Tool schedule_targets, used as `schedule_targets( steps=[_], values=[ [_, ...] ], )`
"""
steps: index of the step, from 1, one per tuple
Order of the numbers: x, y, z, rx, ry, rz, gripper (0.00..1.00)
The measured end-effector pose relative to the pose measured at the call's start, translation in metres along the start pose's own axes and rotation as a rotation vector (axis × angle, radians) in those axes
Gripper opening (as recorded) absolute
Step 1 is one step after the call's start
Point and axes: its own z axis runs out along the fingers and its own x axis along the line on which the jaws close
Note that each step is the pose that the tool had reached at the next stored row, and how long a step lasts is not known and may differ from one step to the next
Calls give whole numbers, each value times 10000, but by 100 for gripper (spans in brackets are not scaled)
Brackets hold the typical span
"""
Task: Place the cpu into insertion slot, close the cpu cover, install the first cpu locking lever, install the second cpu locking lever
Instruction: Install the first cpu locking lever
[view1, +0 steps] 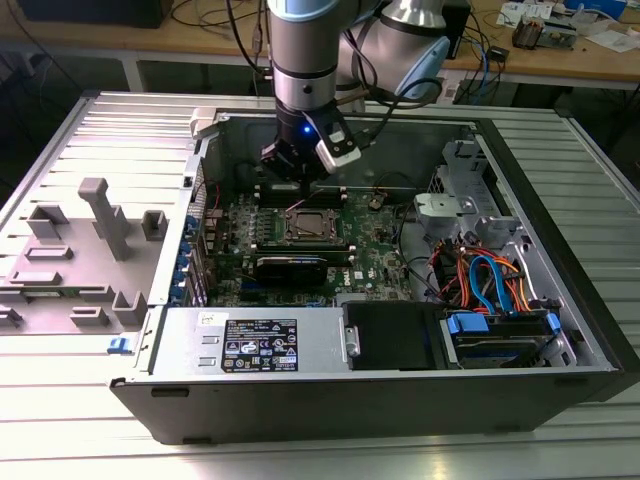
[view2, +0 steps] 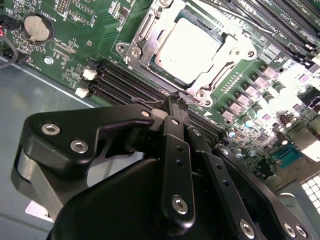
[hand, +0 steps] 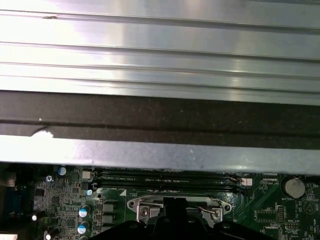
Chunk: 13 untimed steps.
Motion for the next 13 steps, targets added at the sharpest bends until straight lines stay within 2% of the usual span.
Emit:
schedule_targets(
  steps=[10, 13],
  values=[
    [-58, 38, 33, 0, 0, -1, 11],
    [-99, 42, 52, 0, -1, 0, 11]
  ],
)
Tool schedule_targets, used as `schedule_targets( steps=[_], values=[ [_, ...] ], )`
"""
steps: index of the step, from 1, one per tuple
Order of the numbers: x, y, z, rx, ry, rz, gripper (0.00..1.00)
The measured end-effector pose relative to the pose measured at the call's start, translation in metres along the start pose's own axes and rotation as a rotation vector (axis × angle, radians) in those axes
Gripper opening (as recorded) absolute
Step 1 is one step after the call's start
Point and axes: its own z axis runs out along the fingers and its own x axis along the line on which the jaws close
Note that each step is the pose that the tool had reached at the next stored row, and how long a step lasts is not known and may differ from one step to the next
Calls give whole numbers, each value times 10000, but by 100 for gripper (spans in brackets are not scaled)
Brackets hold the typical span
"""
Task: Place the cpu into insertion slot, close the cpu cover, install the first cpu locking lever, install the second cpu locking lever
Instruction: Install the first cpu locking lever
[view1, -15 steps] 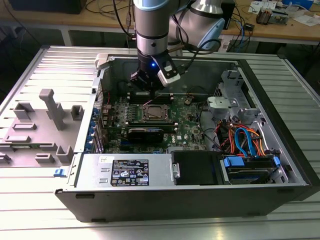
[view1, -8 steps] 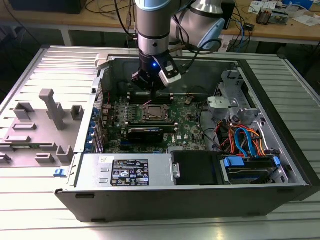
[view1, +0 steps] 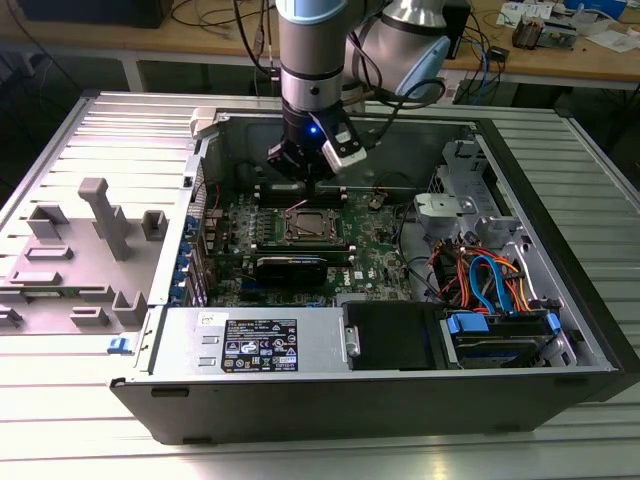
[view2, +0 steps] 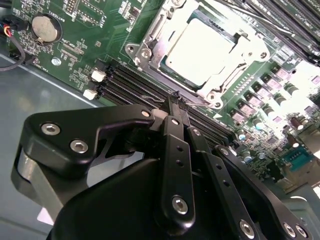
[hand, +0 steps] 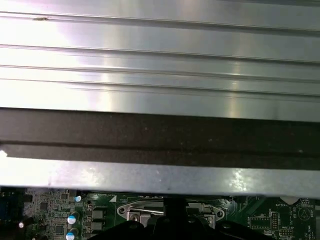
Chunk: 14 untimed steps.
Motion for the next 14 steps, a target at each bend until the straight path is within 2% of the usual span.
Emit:
schedule_targets(
  steps=[7, 14],
  values=[
    [-66, 0, 52, 1, 1, -1, 11],
    [-76, -1, 72, 2, 0, 0, 11]
  ],
)
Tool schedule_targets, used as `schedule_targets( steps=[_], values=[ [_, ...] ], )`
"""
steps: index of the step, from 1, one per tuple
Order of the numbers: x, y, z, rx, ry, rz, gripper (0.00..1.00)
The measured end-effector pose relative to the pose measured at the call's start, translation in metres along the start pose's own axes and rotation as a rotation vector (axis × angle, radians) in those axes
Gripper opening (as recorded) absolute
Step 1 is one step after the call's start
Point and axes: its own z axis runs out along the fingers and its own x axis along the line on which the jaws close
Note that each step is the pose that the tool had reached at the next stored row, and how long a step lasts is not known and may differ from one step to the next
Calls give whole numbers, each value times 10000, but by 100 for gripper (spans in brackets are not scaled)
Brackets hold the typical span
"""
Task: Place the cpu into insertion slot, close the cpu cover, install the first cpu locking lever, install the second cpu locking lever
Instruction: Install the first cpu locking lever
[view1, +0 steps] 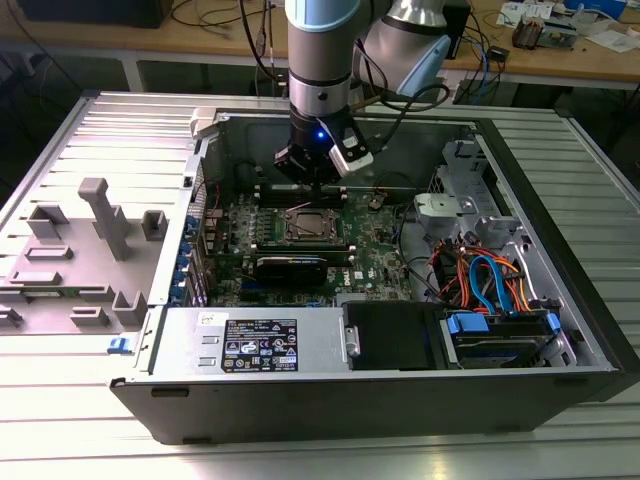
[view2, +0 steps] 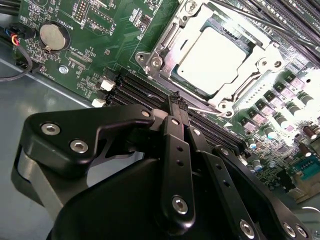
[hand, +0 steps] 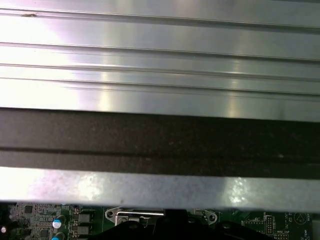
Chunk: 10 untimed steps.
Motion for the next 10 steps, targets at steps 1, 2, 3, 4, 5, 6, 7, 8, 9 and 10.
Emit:
schedule_targets(
  steps=[1, 2, 3, 4, 5, 6, 7, 8, 9, 10],
  values=[
    [0, 0, 0, -1, 0, 0, 11],
    [0, 0, 1, -1, 0, 0, 11],
    [-2, 0, 4, -3, -1, -1, 11],
    [-3, 0, 9, -5, -3, 0, 11],
    [-3, -1, 13, -3, -2, 1, 11],
    [-6, -2, 19, -7, -1, -1, 11],
    [-8, -2, 25, -11, -1, -1, 11],
    [-9, -2, 31, -14, -2, 0, 11],
    [-12, -3, 37, -16, -1, 1, 11],
    [-14, -4, 43, -19, -1, 1, 11]
  ],
)
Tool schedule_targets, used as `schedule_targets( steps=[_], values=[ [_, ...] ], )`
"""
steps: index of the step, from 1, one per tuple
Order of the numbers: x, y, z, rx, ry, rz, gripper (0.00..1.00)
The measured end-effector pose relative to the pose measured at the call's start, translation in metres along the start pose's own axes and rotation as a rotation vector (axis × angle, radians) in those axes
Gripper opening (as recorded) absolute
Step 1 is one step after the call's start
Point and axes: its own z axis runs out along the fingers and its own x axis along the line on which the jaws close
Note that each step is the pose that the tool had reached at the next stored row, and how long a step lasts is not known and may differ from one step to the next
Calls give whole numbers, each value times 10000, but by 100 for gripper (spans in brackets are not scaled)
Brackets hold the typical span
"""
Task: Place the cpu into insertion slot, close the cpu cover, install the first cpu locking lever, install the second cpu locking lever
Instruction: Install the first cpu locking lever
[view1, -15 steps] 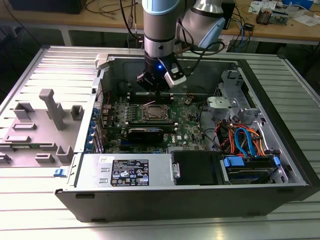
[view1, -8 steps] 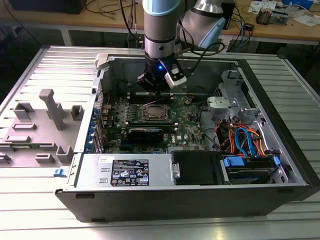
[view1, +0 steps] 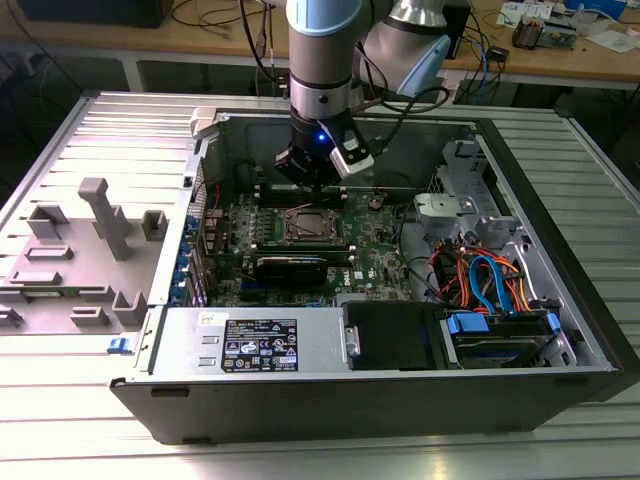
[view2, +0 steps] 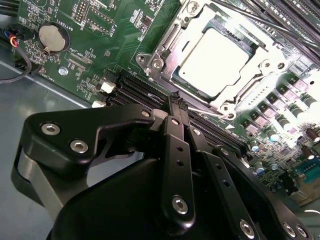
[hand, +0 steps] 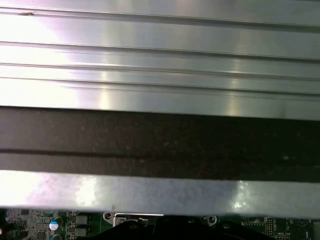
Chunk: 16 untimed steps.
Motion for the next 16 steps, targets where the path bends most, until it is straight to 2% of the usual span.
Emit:
schedule_targets(
  steps=[3, 5, 7, 16],
  values=[
    [-17, -3, 23, -50, -1, 3, 11],
    [-33, -4, 35, -143, -8, 19, 11],
    [-41, -5, 45, -196, -12, 49, 11],
    [-64, -10, 103, -199, -11, 112, 11]
  ],
)
